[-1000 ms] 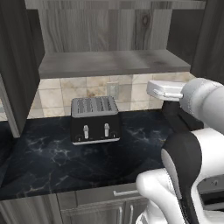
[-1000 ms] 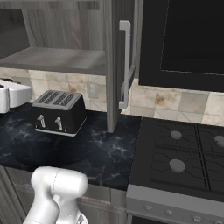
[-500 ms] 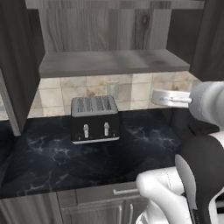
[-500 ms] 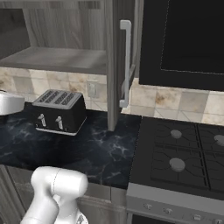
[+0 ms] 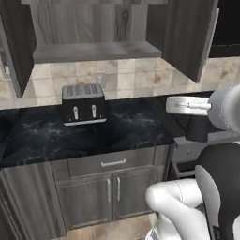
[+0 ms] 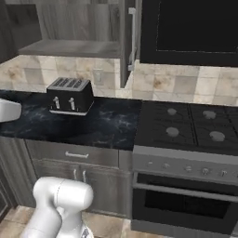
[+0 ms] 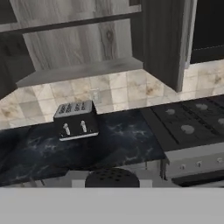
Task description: Move the shaker and shaker from the cabinet to the dining counter.
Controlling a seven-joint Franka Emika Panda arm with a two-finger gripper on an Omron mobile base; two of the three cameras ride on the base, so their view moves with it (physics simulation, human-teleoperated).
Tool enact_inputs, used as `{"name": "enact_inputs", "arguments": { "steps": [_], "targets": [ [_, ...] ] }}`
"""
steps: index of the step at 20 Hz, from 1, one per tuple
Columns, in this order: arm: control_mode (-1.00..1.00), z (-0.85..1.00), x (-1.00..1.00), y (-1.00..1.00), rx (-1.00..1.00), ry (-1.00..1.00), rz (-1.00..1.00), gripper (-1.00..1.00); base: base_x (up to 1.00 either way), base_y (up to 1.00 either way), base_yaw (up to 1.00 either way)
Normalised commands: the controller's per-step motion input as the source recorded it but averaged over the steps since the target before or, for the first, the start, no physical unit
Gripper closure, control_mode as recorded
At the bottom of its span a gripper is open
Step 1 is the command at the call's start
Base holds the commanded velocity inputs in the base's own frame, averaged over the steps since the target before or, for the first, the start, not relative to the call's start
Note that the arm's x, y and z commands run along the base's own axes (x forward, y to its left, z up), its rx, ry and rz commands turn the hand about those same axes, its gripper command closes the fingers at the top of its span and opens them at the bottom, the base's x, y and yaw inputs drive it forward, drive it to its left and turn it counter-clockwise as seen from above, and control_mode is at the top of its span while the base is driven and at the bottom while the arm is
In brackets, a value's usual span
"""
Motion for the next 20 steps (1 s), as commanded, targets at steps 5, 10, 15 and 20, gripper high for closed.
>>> {"name": "enact_inputs", "arguments": {
  "steps": [5, 10, 15, 20],
  "targets": [
    [1.00, 0.00, 0.00, 0.00, 0.00, 0.00, 0.00, 1.00, -0.11, -0.24, -0.87],
    [1.00, 0.00, 0.00, 0.00, 0.00, 0.00, 0.00, 1.00, 0.00, -0.23, -0.97],
    [1.00, 0.00, 0.00, 0.00, 0.00, 0.00, 0.00, 1.00, 0.06, -0.32, -0.95],
    [1.00, 0.00, 0.00, 0.00, 0.00, 0.00, 0.00, 1.00, 0.12, -0.48, -0.90]
  ]
}}
